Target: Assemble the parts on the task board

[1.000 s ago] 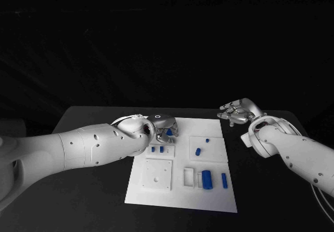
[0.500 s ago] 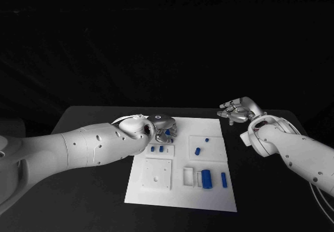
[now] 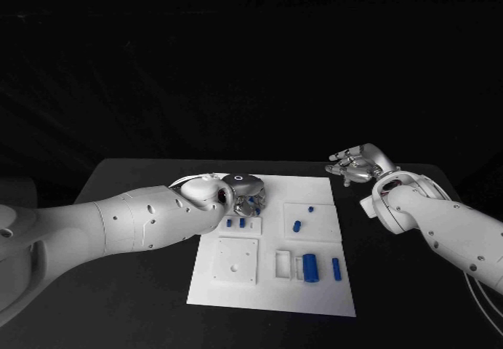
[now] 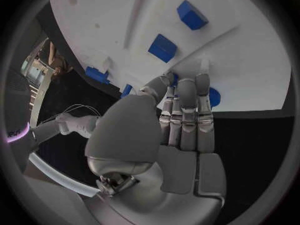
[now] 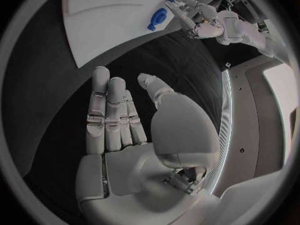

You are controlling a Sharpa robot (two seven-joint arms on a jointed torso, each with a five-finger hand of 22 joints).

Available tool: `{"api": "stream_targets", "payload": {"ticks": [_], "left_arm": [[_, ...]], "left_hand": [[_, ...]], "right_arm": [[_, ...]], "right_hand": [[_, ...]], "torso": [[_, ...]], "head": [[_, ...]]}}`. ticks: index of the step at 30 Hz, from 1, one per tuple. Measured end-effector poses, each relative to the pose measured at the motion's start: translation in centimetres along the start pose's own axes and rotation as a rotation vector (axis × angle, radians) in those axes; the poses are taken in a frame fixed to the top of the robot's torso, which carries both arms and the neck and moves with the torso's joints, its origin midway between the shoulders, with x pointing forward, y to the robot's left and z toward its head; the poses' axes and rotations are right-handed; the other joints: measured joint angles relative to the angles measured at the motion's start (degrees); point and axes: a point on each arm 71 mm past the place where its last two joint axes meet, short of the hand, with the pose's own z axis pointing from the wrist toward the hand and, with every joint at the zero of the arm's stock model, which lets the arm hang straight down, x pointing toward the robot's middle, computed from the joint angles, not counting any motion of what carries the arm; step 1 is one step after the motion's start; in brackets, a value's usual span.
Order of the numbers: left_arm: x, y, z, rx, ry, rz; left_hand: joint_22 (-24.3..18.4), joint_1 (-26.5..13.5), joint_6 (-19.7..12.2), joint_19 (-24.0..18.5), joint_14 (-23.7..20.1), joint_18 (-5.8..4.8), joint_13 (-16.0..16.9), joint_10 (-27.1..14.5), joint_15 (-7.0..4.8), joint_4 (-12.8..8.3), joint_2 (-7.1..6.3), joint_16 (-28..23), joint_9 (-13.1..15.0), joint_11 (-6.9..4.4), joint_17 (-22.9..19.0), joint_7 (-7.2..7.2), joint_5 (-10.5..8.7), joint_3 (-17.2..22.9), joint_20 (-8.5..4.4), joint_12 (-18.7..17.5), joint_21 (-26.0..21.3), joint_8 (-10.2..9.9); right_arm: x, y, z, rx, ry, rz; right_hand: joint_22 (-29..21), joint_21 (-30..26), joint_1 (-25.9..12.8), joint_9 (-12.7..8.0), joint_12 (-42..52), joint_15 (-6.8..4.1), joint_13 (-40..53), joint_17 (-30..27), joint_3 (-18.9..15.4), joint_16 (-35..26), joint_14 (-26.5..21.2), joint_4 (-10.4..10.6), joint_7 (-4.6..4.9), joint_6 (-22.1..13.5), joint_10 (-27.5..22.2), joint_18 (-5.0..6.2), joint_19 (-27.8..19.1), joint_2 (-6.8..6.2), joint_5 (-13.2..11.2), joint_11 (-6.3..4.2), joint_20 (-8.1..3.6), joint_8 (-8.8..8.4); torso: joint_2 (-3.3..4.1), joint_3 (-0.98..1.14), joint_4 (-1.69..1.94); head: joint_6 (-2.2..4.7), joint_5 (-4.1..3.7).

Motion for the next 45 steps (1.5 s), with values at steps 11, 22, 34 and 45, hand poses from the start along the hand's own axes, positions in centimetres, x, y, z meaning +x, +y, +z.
{"api": "stream_targets", "payload": {"ticks": [11, 22, 34, 45], "left_arm": [[0.2, 0.2, 0.0, -0.007, 0.009, 0.001], [0.2, 0.2, 0.2, -0.007, 0.017, 0.003], [0.2, 0.3, 0.0, -0.003, 0.005, 0.002], [-0.2, 0.5, -1.0, 0.005, -0.032, -0.029]], "left_hand": [[0.0, -0.1, 0.2, -0.3, 0.1, 0.0, 0.0, 0.1, -0.08, -0.2, 0.13, 0.3, 0.0, -0.08, 0.0, 0.21, 0.0, -0.2, 0.11, 0.0, 0.6, 0.0], [0.0, -0.1, 4.5, -0.1, 1.5, 0.0, 0.0, 2.9, -0.71, 0.5, 2.7, 1.1, 0.0, -0.94, 0.2, -0.59, -0.45, -0.8, -0.12, -0.1, 1.4, 0.0], [0.0, 0.3, 6.8, 0.5, 2.8, -0.06, 0.0, 4.5, -1.08, 0.5, 4.45, 1.4, 0.0, -1.56, 0.6, -0.86, -0.55, -2.7, -0.71, -0.3, 2.0, -0.7], [0.0, 0.3, 6.8, 0.5, 2.8, -0.07, 0.1, 4.6, -1.08, 0.6, 4.45, 1.4, 0.1, -1.54, 0.7, -0.87, -0.55, -2.8, -0.71, -0.3, 2.0, -0.7]], "right_arm": [[0.0, 0.0, 0.0, 0.0, -0.001, 0.001], [0.0, 0.0, 0.0, -0.001, -0.001, 0.002], [0.0, 0.0, 0.0, -0.001, -0.002, 0.003], [0.0, 0.0, 0.0, 0.0, -0.003, 0.003]], "right_hand": [[0.1, -0.2, 0.0, 0.0, 0.0, 0.0, 0.0, 0.0, 0.0, 0.0, 0.0, 0.0, 0.0, 0.0, 0.0, 0.16, 0.0, 0.0, 0.0, 0.0, 0.0, 0.0], [0.0, -0.2, 0.0, 0.0, 0.0, -0.01, 0.0, -0.1, -0.2, 0.0, 0.0, 0.2, 0.0, 0.0, 0.0, 0.14, 0.0, 0.0, 0.1, 0.0, 0.0, 0.0], [0.0, -0.2, 0.0, 0.0, 0.0, -0.02, 0.0, -0.2, -0.2, 0.0, 0.0, 0.2, 0.0, 0.0, 0.0, 0.12, 0.0, 0.0, 0.3, 0.0, 0.0, 0.0], [0.1, -0.6, 0.0, 0.0, 0.0, -0.02, 0.0, -0.3, -0.2, 0.0, 0.0, 0.2, 0.0, 0.0, 0.0, 0.1, 0.0, 0.0, 0.3, 0.0, 0.0, 0.0]], "torso": [[-0.03, 0.07, 0.01], [-0.03, 0.07, 0.0], [-0.05, 0.03, 0.03], [-0.1, 0.01, 0.07]], "head": [[-0.11, -0.07], [-0.08, -0.1], [0.03, -0.13], [0.18, -0.16]]}}
